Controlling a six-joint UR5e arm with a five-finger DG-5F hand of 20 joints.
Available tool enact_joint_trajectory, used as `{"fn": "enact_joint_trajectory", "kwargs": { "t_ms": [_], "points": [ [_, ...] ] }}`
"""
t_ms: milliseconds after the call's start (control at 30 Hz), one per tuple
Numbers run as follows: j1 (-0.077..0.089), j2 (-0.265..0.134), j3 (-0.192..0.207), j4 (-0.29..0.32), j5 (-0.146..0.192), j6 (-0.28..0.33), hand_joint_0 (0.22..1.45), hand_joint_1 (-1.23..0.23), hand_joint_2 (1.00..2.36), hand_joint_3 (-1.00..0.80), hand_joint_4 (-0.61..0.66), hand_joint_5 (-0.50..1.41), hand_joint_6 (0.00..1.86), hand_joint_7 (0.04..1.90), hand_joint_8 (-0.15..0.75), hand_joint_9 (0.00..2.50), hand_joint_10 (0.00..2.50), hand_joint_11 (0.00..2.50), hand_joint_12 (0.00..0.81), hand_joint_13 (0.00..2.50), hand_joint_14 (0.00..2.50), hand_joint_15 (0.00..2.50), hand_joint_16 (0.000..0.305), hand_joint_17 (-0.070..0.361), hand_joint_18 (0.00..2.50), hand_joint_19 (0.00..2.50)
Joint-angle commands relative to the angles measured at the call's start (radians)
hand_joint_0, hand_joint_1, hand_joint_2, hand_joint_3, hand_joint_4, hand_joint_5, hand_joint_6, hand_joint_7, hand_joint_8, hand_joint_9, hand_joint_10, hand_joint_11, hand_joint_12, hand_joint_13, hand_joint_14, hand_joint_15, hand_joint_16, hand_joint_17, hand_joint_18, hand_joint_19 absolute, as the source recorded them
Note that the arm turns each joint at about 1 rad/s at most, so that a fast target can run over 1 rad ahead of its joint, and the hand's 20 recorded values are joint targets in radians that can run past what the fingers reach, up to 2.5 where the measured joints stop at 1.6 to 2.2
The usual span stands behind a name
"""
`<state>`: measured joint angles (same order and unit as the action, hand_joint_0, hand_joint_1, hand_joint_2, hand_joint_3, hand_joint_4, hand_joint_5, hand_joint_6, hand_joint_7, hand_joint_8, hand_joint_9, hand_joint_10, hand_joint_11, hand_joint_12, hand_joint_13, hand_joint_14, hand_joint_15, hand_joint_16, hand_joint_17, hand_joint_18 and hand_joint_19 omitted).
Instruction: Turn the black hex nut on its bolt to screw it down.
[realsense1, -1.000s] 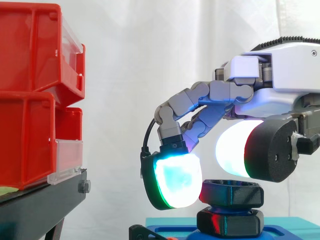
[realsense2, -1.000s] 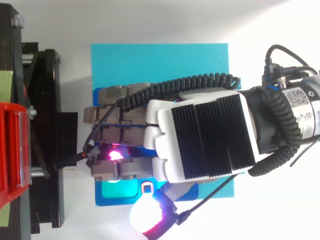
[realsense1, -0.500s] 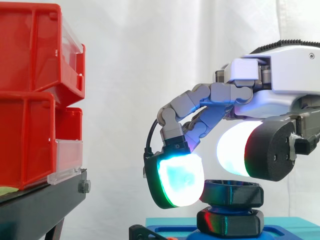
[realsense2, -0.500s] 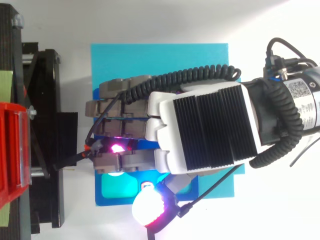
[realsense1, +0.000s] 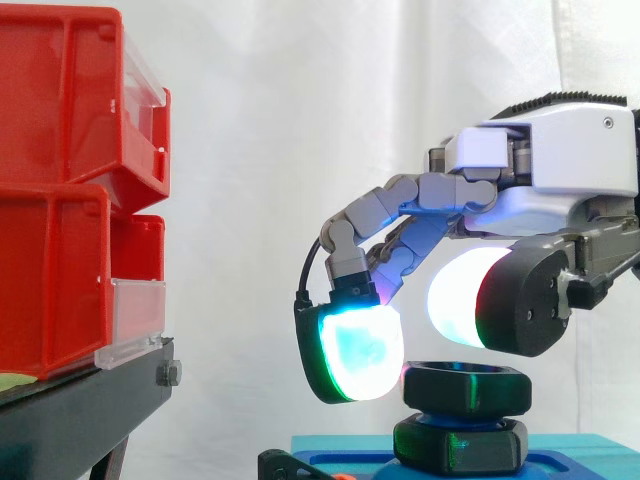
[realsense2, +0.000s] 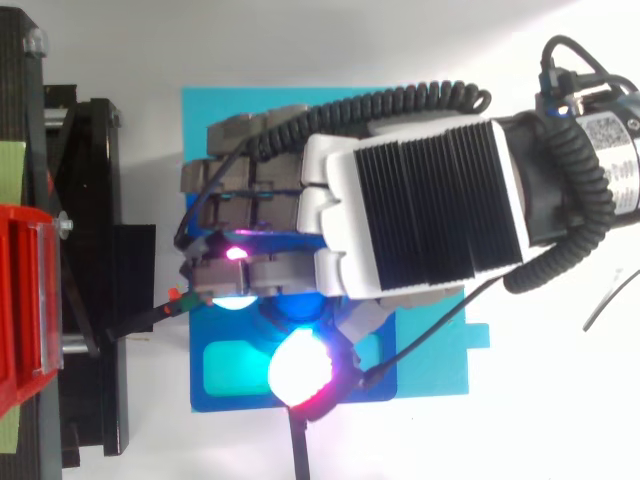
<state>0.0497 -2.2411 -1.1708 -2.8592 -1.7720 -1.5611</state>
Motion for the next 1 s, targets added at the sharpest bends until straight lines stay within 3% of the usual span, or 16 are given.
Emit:
{"fn": "enact_joint_trajectory", "kwargs": {
  "t_ms": [0, 167, 333, 567, 733, 967],
  "points": [
    [-0.010, 0.000, 0.003, 0.000, 0.002, -0.016, 0.53, -0.29, 1.00, -0.50, 0.20, -0.04, 0.67, 1.19, 0.308, 0.86, 0.00, 0.22, 0.317, 0.79, 0.01, 0.18, 0.040, 0.090, 0.68, 0.30],
    [-0.025, 0.000, 0.008, -0.005, 0.002, -0.028, 0.53, -0.29, 1.00, -0.50, 0.20, -0.03, 0.67, 1.20, 0.308, 0.88, 0.00, 0.23, 0.316, 0.81, 0.01, 0.20, 0.040, 0.089, 0.70, 0.32],
    [-0.060, 0.000, 0.008, -0.025, -0.006, -0.030, 0.53, -0.28, 1.00, -0.50, 0.20, -0.03, 0.66, 1.21, 0.309, 0.90, 0.01, 0.24, 0.316, 0.83, 0.01, 0.20, 0.040, 0.089, 0.71, 0.32],
    [-0.090, 0.000, 0.010, -0.032, -0.044, -0.028, 0.53, -0.28, 1.00, -0.50, 0.21, -0.03, 0.66, 1.22, 0.312, 0.91, 0.01, 0.25, 0.316, 0.84, 0.01, 0.21, 0.039, 0.088, 0.72, 0.33],
    [-0.094, 0.002, 0.045, -0.061, -0.060, -0.028, 0.53, -0.29, 1.00, -0.50, 0.22, -0.03, 0.65, 1.24, 0.310, 0.91, 0.01, 0.25, 0.316, 0.84, 0.01, 0.22, 0.039, 0.088, 0.72, 0.32],
    [-0.083, 0.002, 0.112, -0.150, -0.058, -0.030, 0.53, -0.29, 1.00, -0.50, 0.24, -0.03, 0.61, 1.27, 0.314, 0.91, 0.01, 0.25, 0.317, 0.84, 0.01, 0.21, 0.039, 0.088, 0.72, 0.33]
  ]
}}
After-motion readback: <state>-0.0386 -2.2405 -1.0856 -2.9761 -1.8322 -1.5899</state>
